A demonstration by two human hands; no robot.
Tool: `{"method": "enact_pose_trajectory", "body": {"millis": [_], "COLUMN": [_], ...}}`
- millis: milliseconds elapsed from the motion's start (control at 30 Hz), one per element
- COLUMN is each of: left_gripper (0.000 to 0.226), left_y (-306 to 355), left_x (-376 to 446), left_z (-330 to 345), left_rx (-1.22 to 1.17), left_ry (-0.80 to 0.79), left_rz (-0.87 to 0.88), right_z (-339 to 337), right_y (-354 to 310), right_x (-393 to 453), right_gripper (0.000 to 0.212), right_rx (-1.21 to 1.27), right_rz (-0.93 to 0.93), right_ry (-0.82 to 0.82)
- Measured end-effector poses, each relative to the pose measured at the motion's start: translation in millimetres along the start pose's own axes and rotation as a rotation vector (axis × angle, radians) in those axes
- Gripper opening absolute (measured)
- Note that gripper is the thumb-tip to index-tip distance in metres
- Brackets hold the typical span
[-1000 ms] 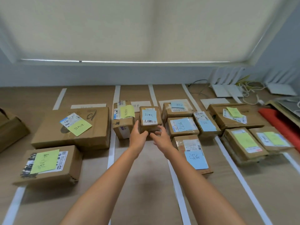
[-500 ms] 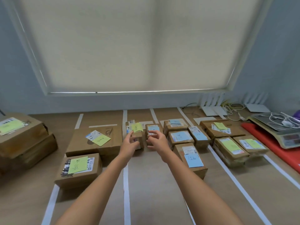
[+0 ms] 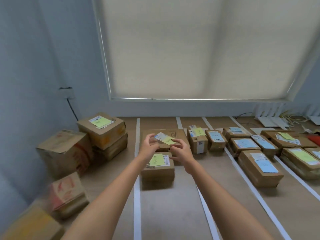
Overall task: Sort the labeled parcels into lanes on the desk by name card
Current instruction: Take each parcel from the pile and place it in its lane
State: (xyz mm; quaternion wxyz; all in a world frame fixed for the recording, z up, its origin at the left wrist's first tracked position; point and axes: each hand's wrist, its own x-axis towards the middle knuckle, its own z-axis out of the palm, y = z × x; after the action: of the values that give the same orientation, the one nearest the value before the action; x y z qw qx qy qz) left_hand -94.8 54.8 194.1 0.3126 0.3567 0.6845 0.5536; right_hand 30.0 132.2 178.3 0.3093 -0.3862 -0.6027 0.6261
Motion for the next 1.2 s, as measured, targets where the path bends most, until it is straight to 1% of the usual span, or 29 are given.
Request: {"method": "enact_pose_trajectory", "body": {"millis": [133, 267, 433, 533, 667, 833, 967, 1100, 1200], "left_gripper": [0.047, 0.046, 0.047, 0.046, 0.045, 0.045, 0.049, 0.048, 0.045], "left_y": [-10, -17, -29, -47, -86, -143, -185, -221, -239], "left_x": [-18, -29, -30, -32, -35, -41, -51, -45, -34], "left_z": [-87, -151, -196, -220, -269, -336, -361, -361, -357], "left_rx": [0.069, 0.106, 0.078, 0.052, 0.096, 0.151, 0.197, 0.189, 0.150], "left_ry": [0.061, 0.110, 0.114, 0.118, 0.181, 0.269, 0.315, 0.307, 0.295], "left_rz": [0.019, -0.003, -0.055, -0.098, -0.174, -0.335, -0.452, -0.529, -0.572], "right_z": [96, 163, 210, 236, 280, 332, 353, 366, 373], "right_y": [2, -10, -22, -17, 3, 37, 73, 107, 126], "right_x": [-18, -25, -22, -20, -17, -16, -12, -5, -3], "right_gripper": [0.040, 0.040, 0.033, 0.035, 0.042, 0.047, 0.051, 0.058, 0.060], "right_rx": [-0.037, -0.051, -0.043, -0.104, -0.155, -0.258, -0.392, -0.505, -0.535], "right_rz": [0.013, -0.026, -0.039, -0.013, 0.037, 0.131, 0.213, 0.282, 0.352], "right_ry": [-0.077, -0.152, -0.181, -0.223, -0.289, -0.345, -0.380, -0.364, -0.394]}}
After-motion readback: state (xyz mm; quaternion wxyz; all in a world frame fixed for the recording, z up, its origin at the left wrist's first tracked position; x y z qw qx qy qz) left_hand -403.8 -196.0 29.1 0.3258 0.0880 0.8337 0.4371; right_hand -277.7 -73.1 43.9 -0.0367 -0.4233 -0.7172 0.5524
